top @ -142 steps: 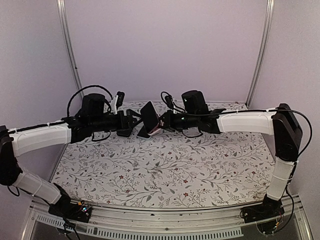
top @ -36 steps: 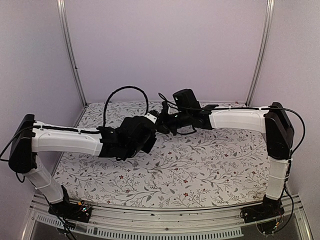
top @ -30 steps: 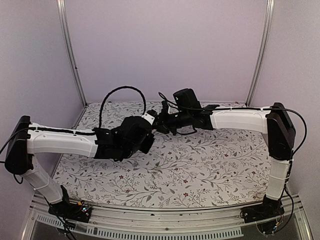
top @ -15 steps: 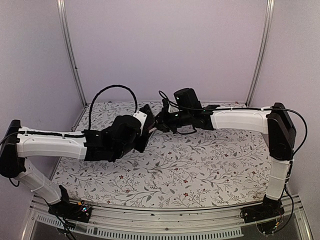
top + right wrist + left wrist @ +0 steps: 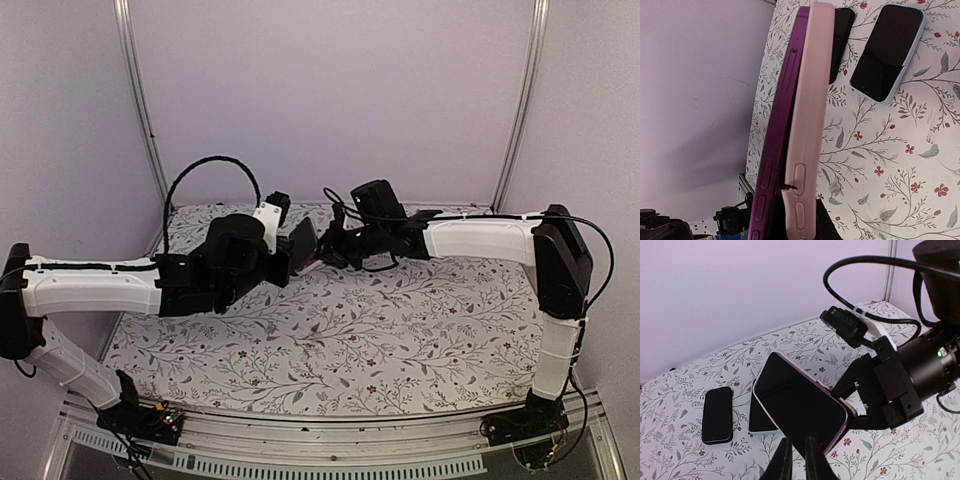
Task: Take the phone out of the phone case
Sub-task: Remove the phone case from the phone.
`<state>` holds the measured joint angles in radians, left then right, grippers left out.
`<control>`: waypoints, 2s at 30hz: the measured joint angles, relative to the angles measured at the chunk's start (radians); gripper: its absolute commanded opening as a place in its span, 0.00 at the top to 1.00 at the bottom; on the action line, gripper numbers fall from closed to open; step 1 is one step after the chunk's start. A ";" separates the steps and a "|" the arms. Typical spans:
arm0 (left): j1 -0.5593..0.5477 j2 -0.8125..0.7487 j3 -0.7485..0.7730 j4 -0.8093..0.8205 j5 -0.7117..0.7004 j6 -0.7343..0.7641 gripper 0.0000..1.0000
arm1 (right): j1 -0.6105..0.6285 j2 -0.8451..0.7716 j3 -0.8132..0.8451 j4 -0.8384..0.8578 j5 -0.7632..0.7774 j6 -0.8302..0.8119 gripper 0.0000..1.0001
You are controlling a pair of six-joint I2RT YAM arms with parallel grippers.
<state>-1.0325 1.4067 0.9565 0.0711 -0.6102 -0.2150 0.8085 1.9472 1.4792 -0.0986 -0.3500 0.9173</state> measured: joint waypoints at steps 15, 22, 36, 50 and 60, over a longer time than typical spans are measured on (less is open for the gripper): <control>0.059 -0.021 -0.055 -0.030 0.135 0.006 0.33 | 0.000 0.000 -0.002 -0.002 -0.001 -0.017 1.00; 0.051 0.023 -0.031 -0.037 0.102 0.050 0.34 | 0.000 0.000 0.004 -0.021 0.002 -0.018 1.00; 0.044 0.108 0.045 -0.033 0.097 0.114 0.36 | 0.003 0.000 0.022 -0.034 0.002 -0.024 1.00; 0.032 0.161 0.083 -0.040 0.052 0.146 0.44 | 0.007 0.000 0.049 -0.049 0.007 -0.047 1.00; 0.003 0.214 0.127 -0.050 -0.056 0.197 0.50 | 0.008 0.000 0.054 -0.060 0.027 -0.048 1.00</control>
<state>-1.0294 1.6207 1.0836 0.0208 -0.6666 -0.0181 0.8162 1.9472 1.5333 -0.1585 -0.3233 0.8688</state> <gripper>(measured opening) 0.513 0.103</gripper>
